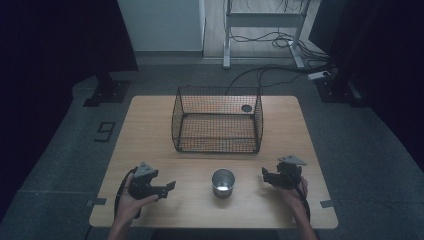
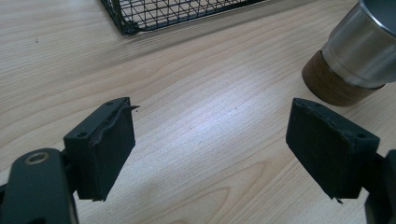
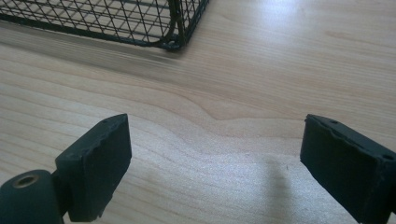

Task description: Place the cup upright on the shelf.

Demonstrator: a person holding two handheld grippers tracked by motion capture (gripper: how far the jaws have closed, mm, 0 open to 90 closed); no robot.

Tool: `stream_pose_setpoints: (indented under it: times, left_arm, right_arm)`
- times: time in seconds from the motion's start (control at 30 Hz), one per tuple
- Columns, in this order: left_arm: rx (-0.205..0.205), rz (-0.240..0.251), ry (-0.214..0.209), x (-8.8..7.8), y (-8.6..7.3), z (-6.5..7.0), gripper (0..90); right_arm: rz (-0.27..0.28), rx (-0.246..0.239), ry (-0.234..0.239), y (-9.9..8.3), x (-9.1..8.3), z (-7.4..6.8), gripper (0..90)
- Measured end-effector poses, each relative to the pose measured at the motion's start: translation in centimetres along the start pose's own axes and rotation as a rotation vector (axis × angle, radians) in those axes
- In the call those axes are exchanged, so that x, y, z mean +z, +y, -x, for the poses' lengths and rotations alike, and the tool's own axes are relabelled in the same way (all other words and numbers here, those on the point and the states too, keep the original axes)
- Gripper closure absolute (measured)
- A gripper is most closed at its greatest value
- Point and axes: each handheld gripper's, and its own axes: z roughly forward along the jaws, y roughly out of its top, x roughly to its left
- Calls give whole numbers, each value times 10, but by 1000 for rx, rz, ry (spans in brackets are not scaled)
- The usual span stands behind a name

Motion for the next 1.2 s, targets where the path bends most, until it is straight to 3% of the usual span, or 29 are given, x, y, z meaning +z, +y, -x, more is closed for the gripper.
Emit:
stream_pose_setpoints:
  times: [0.37, 0.63, 1.2]
  left_arm:
    - [-3, 3, 1, -1, 0, -1, 158]
    - [-2, 1, -1, 0, 0, -1, 158]
    - [0, 0, -4, 0, 0, 1, 158]
  right_arm:
    - [80, -5, 69, 14, -29, -8, 118]
    - [145, -33, 128, 25, -51, -26, 125]
    - [203, -84, 263, 35, -75, -64, 126]
